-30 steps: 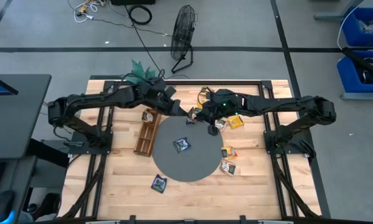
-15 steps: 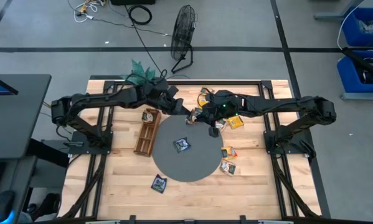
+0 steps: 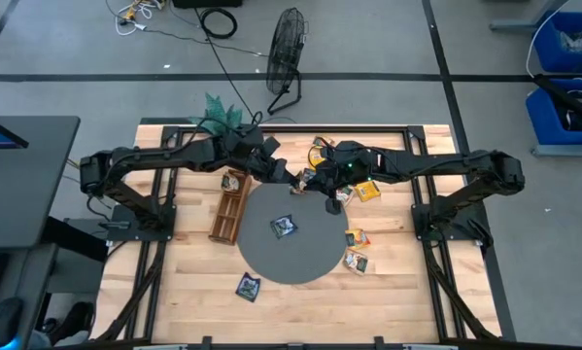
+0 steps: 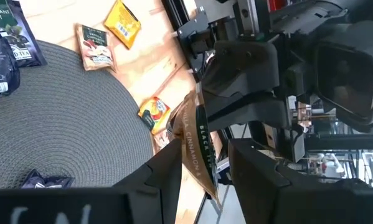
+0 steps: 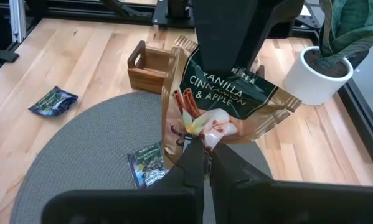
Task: Pick & Place Tea
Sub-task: Put the brown tea bag into the top section of the wooden organizer
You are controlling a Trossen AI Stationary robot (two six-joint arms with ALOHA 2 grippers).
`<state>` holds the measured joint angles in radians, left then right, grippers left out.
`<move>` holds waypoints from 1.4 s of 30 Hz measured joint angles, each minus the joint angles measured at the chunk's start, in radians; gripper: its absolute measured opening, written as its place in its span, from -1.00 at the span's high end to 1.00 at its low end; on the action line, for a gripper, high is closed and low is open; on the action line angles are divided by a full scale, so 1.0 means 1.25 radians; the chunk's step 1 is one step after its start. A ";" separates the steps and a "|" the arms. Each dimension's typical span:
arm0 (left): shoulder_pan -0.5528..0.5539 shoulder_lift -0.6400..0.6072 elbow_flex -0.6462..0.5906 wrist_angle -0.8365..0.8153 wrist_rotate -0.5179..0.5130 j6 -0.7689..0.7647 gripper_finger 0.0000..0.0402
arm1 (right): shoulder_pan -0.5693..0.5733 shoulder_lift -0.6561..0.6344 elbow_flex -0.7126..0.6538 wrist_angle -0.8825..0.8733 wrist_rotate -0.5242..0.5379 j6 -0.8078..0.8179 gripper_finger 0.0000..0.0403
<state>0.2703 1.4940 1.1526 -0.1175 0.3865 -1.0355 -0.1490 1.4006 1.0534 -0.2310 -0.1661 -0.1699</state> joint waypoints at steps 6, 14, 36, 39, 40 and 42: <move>-0.004 0.000 0.000 0.000 -0.002 0.017 0.59 | 0.000 -0.001 0.000 0.009 -0.001 0.000 0.98; -0.005 0.000 0.000 -0.001 -0.041 0.046 0.96 | 0.000 -0.001 0.000 0.004 -0.002 0.000 0.98; -0.007 -0.133 0.001 -0.324 -0.257 0.168 0.99 | 0.001 -0.143 -0.001 -0.175 0.052 0.161 -0.17; -0.014 -0.145 0.000 -0.423 -0.321 0.179 0.99 | 0.000 -0.144 -0.001 -0.173 0.063 0.172 -0.20; -0.017 -0.145 0.000 -0.443 -0.332 0.186 0.99 | 0.000 -0.144 -0.001 -0.172 0.063 0.172 -0.20; -0.022 -0.145 0.000 -0.486 -0.343 0.195 0.99 | 0.000 -0.141 -0.001 -0.170 0.063 0.172 -0.19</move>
<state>0.2431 1.3128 1.1526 -0.7252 -0.0423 -0.7914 -0.1486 1.2245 1.0519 -0.4440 -0.0869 0.0448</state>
